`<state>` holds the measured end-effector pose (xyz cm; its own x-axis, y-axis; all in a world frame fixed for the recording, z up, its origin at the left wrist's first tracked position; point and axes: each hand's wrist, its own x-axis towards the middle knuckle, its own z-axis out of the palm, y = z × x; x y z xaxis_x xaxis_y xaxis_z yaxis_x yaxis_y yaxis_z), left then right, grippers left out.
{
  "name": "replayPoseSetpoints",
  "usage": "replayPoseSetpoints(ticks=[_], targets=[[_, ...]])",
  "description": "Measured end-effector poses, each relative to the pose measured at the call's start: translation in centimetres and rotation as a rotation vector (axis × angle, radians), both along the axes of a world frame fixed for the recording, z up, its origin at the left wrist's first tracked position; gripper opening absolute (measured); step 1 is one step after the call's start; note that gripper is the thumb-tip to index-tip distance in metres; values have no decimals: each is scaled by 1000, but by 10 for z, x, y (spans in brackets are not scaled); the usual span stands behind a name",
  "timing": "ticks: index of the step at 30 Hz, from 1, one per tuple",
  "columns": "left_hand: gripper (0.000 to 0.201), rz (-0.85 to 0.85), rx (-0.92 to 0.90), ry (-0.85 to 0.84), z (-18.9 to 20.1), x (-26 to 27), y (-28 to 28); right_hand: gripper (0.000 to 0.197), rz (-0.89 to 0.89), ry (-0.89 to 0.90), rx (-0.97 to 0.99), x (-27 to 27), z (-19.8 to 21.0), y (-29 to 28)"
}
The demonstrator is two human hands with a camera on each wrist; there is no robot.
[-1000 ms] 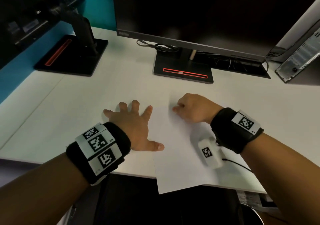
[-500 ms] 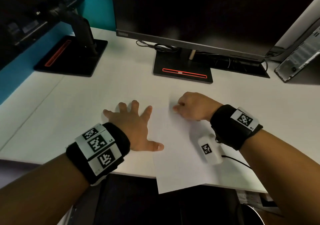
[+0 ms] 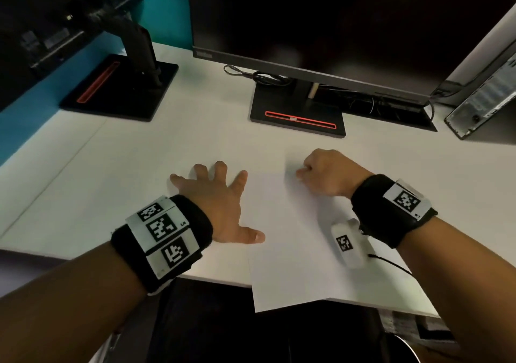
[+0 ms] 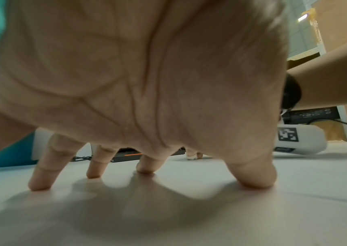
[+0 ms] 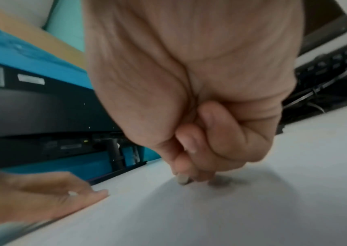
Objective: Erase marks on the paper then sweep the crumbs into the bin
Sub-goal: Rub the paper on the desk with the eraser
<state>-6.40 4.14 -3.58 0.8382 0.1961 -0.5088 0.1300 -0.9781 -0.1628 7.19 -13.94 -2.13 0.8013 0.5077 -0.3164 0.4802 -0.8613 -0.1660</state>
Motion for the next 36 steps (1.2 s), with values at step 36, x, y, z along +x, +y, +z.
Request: replayPoseSetpoints(ticks=[36], targets=[[128,0,-3,28,3,2,-1,40,24,170,122,-29,1,-29]])
